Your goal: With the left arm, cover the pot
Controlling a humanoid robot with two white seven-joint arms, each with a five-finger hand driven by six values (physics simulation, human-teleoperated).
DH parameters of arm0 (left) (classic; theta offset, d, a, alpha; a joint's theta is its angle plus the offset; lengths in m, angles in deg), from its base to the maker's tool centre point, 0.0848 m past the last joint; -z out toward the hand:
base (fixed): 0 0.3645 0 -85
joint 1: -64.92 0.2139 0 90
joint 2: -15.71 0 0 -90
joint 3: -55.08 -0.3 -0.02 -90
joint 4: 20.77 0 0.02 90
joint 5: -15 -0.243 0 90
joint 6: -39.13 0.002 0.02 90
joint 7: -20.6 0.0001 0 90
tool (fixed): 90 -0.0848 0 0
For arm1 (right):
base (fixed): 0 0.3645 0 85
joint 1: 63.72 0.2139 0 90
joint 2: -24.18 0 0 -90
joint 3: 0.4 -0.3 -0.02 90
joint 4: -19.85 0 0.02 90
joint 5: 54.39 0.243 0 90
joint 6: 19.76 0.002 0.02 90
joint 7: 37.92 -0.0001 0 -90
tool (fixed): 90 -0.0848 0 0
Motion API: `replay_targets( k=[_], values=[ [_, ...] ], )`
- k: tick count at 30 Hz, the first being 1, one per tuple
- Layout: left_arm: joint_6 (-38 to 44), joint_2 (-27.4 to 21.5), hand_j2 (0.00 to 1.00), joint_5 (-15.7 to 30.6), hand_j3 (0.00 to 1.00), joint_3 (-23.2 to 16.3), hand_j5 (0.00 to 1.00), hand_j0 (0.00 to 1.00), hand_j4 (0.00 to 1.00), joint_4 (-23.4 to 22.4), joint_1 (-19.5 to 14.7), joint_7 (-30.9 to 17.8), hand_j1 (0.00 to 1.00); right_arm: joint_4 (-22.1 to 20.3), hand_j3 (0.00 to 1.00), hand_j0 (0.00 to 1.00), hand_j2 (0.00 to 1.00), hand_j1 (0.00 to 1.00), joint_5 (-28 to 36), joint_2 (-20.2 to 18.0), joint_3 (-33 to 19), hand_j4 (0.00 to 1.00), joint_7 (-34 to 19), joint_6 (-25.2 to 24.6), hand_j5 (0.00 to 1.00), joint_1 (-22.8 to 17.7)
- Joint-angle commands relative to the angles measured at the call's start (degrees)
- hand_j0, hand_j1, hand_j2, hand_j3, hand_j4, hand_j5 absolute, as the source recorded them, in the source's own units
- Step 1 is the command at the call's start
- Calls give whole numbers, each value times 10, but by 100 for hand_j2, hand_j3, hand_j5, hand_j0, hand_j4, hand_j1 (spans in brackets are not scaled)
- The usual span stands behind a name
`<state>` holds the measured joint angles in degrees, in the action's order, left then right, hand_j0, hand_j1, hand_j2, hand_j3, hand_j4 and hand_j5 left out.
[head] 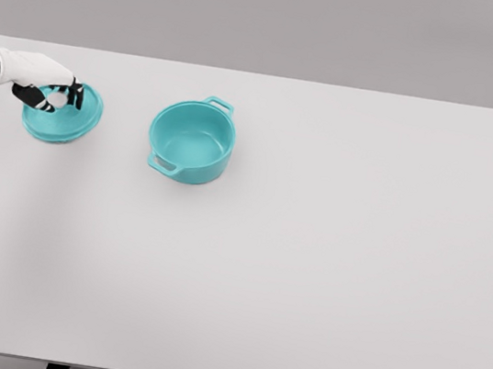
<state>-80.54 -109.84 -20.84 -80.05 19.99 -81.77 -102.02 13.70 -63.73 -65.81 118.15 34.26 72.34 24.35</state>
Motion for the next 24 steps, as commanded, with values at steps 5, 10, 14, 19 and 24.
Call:
replay_targets(
  k=[5, 10, 14, 19, 24],
  values=[
    [-6, -9, 51, 2, 51, 1, 51, 51, 51, 1, -10, -1, 51, 0, 100, 100, 100, 100, 0, 0, 0, 100, 0, 0, 100, 0],
    [-26, -11, 49, 2, 49, 0, 49, 49, 49, 2, -24, -3, 49, 0, 100, 100, 100, 100, 0, 0, 0, 100, 0, 0, 100, 0],
    [-53, -11, 49, 6, 49, 0, 49, 49, 49, 6, -33, -7, 49, 0, 100, 100, 100, 100, 0, 0, 0, 100, 0, 0, 100, 0],
    [-53, -10, 49, 8, 49, 0, 49, 49, 49, 19, -45, -7, 49, 0, 100, 100, 100, 100, 0, 0, 0, 100, 0, 0, 100, 0],
    [-53, -10, 50, 14, 50, 1, 50, 50, 50, 49, -49, -7, 50, 0, 100, 100, 100, 100, 0, 0, 0, 100, 0, 0, 100, 0]
  ],
)
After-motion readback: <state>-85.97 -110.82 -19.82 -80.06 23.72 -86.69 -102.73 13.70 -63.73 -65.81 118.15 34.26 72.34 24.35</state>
